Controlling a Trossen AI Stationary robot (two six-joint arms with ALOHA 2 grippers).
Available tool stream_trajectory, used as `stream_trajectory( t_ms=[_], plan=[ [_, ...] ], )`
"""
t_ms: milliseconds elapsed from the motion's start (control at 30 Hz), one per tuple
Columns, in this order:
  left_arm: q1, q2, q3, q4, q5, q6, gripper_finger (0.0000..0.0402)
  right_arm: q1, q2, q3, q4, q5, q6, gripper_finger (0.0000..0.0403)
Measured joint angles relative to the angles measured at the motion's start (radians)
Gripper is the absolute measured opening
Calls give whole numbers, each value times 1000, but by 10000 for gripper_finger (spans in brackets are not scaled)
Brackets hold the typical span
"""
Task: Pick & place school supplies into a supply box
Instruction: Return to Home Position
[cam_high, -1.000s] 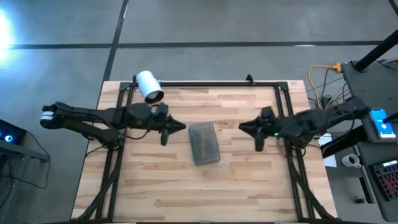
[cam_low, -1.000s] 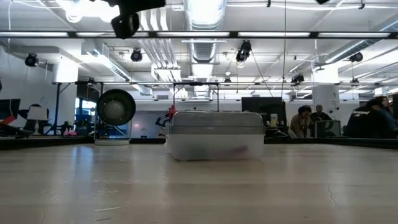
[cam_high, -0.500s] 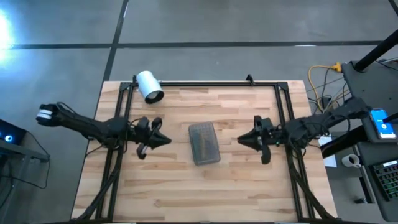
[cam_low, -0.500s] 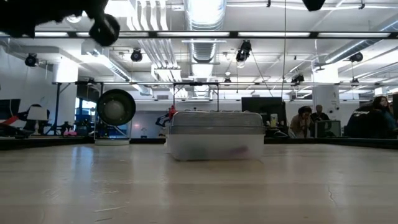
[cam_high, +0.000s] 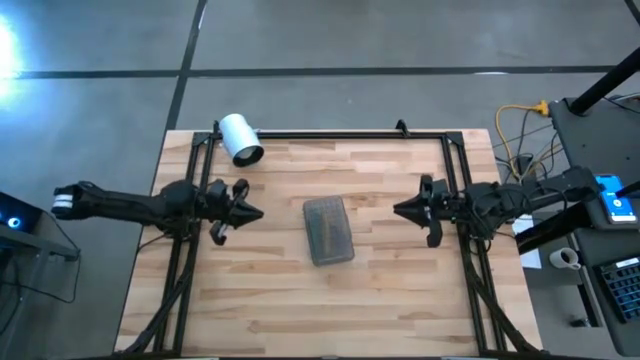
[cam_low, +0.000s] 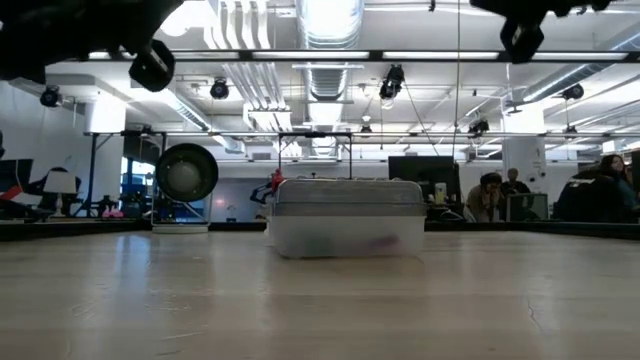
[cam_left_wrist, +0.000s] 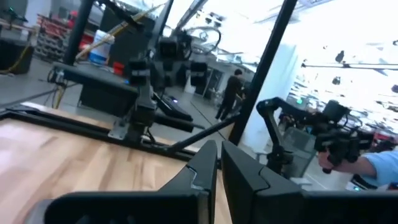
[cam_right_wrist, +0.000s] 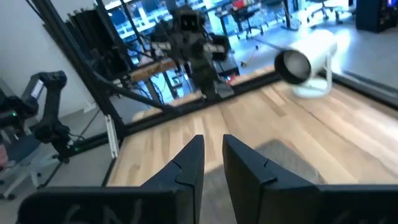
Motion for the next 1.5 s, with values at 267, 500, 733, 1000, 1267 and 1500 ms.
stream_trajectory(
  t_ms=[267,500,733,1000,1267,1500],
  plan=[
    [0,-171,-133,-43,-34,0,8,-1,-74,-109,44,56,29,54],
    [0,-291,-166,-164,-52,-7,8,-2,-160,-156,50,114,-4,54],
    [1,-351,-132,-262,-57,34,8,-3,-273,-225,55,122,-49,52],
    [1,-394,-157,-261,-83,35,8,-94,-277,-354,325,92,-59,53],
    [1,-397,-158,-258,-83,34,8,-231,-158,-337,406,-63,-55,54],
    [1,-398,-158,-259,-84,33,8,-316,-241,-200,-20,-147,-19,53]
  ],
)
